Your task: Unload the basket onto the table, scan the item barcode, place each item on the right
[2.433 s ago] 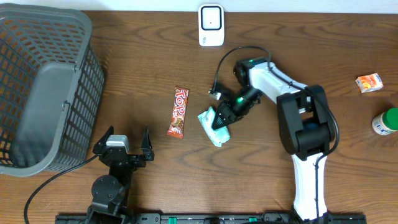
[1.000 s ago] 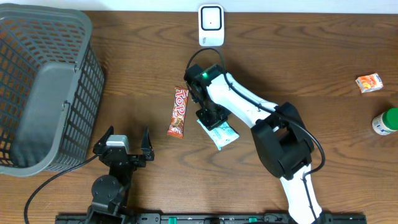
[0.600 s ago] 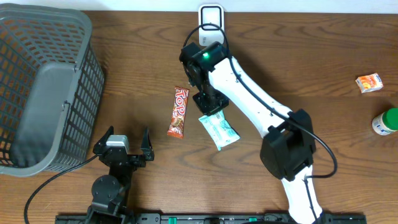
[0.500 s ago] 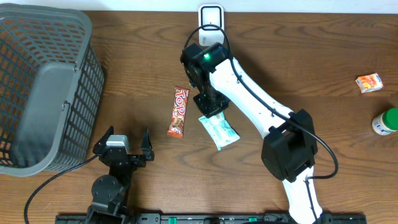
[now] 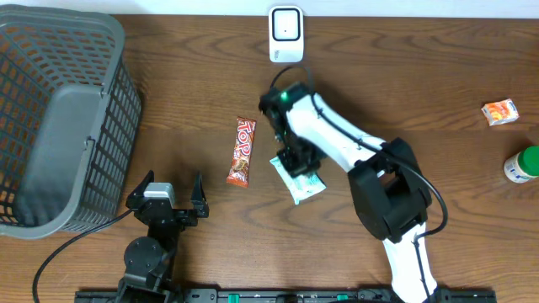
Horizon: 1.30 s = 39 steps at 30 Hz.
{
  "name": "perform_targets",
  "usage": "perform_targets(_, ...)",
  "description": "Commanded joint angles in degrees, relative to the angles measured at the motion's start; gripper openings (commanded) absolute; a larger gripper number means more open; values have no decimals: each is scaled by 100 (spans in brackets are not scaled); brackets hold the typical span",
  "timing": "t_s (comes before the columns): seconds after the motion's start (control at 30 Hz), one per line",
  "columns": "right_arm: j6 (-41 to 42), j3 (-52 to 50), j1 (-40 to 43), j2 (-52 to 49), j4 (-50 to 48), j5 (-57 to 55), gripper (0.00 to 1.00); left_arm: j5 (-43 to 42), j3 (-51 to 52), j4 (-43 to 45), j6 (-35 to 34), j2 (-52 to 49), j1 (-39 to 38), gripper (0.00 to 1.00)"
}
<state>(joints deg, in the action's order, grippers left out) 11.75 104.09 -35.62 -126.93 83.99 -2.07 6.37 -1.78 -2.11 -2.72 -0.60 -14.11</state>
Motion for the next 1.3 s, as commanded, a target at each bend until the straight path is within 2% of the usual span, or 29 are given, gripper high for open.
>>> perform_targets(0.0,142,1209,254,72,402,-184,48,116,155,-125,76,37,-22,98)
perform_targets(0.03,173,1469,321,72,538,-4,99,116,155,-125,76,37,-22,98)
perform_targets(0.1,-39,1652,426,72,599,588,99,116,155,-125,76,39,-22,98)
perform_targets(0.2,-981,1545,505,61,564,1641,99,116,155,-125,76,37,-22,98)
perform_targets(0.3,-1263,1370,457,61,557,1867,99,116,155,-125,76,37,-22,98)
perform_targets(0.4,-822,1331,192,61,682,1294,99,116,155,-125,76,37,-22,98)
perform_targets(0.43,-295,1331,-44,61,671,358,99,116,155,-125,76,37,-22,98)
perform_targets(0.5,334,1311,-354,61,627,-789,99,116,155,-125,76,37,-22,98)
perform_targets(0.57,708,1196,-623,61,468,-1340,99,116,155,-125,76,37,-22,98)
perform_targets(0.77,1147,118,-1228,61,-302,-1366,98,116,155,-125,76,37,-22,98)
perform_targets(0.87,1392,-28,-1231,61,-361,-1241,97,116,155,-125,76,37,-22,98)
perform_targets(0.97,1547,-4,-962,291,-330,-612,99,116,155,-125,76,37,-22,98)
perform_targets(1.07,1773,-4,-474,874,-212,-208,99,116,155,-125,76,37,-22,98)
perform_targets(1.2,2363,-4,26,1937,197,-1032,99,116,155,-125,76,37,-22,98)
perform_targets(1.27,2494,-7,205,2900,404,-1425,99,116,155,-125,76,37,-22,98)
